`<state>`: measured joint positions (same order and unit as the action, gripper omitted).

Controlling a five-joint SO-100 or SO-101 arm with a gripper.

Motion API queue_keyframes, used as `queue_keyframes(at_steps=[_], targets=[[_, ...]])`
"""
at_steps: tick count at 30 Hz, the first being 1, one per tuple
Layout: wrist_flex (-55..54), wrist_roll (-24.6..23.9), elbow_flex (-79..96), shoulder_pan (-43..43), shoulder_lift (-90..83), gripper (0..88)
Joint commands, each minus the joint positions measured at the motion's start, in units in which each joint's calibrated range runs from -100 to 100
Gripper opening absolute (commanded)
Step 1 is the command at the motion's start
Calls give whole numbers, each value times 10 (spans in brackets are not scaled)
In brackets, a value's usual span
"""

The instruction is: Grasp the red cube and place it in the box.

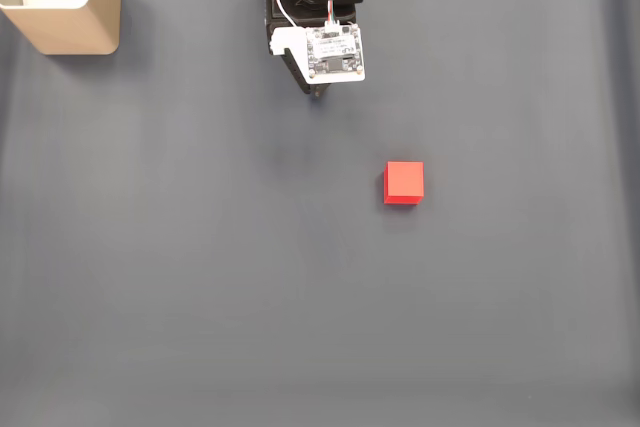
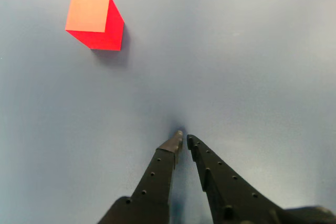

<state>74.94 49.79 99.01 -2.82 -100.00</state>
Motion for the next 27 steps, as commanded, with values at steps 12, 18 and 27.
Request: queue_keyframes(at_steps=[12, 18, 27], targets=[[9, -15, 8, 8, 0, 9], [9, -13, 8, 7, 0, 9], [9, -16, 8, 10, 0, 9]])
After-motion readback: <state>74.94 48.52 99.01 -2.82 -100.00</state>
